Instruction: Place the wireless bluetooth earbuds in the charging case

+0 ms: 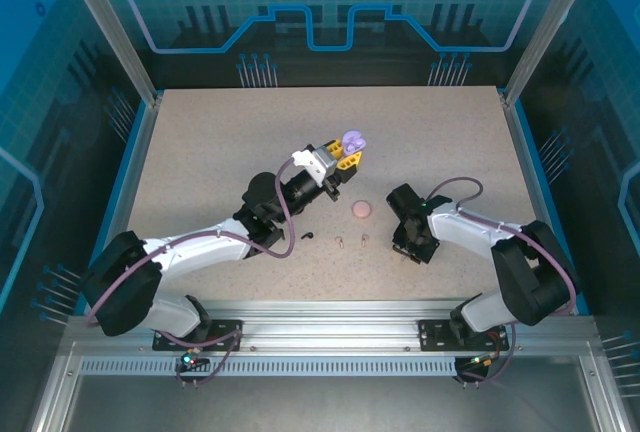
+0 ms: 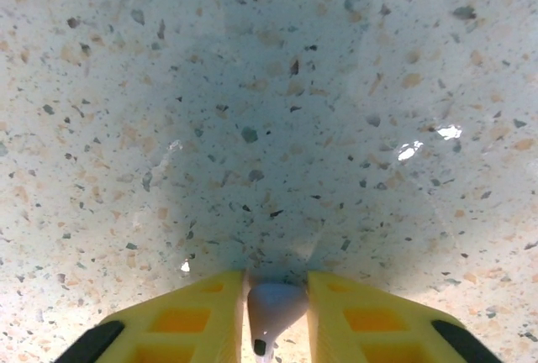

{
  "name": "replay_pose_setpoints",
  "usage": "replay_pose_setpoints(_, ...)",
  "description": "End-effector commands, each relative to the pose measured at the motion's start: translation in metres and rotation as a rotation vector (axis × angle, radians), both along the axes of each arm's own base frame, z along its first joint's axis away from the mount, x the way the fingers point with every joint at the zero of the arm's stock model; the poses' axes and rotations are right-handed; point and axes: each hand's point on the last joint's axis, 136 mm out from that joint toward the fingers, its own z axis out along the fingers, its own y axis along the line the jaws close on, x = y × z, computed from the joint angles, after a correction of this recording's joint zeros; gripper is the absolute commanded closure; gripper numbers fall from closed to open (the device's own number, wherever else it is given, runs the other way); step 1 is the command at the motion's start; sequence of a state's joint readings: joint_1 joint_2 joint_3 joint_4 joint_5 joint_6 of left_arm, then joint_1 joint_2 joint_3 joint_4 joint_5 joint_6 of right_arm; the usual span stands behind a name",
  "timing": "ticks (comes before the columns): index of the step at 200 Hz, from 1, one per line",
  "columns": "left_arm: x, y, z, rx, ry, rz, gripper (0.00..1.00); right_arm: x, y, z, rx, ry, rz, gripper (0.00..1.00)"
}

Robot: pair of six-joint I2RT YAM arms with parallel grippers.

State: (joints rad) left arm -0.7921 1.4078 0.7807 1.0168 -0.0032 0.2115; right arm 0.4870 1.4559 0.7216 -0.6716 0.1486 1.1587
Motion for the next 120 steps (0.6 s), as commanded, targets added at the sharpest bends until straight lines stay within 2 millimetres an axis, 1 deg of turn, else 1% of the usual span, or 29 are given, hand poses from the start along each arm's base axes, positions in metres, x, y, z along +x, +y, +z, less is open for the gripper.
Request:
replay_pose_setpoints(1,-0.005,-0.003,0.02,-0.049,-0.04,-0.029,1.0,-0.002,-0.007,-0.005,-0.007,0.001,-0.012,0.8)
replay_pose_setpoints(11,-0.005,-0.003,0.02,-0.048,-0.038,-0.029,1.0,-0.002,-0.007,-0.005,-0.004,-0.006,-0.004,0.83)
replay_pose_setpoints(33,-0.005,-0.002,0.02,-0.047,-0.037,-0.029,1.0,0.0,-0.008,-0.002,0.0,-0.033,0.009,0.87)
replay_pose_setpoints(47,-0.005,-0.002,0.021,-0.048,-0.036,-0.028,1.0,0.001,-0.008,0.001,0.005,-0.057,0.023,0.87)
replay_pose_setpoints(68,-0.006,-0.001,0.021,-0.047,-0.032,-0.027,1.0,0.007,-0.007,0.011,0.023,-0.12,0.053,0.87)
replay_pose_setpoints(92,-0.006,-0.001,0.021,-0.045,-0.031,-0.028,1.0,0.019,-0.006,0.033,0.046,-0.211,0.092,0.87)
replay_pose_setpoints(104,-0.007,-0.001,0.023,-0.046,-0.036,-0.033,1.0,0.026,-0.005,0.05,0.057,-0.268,0.12,0.87)
replay_pose_setpoints(120,-0.01,-0.002,0.023,-0.036,-0.045,-0.044,1.0,0.039,-0.003,0.08,0.073,-0.366,0.159,0.87)
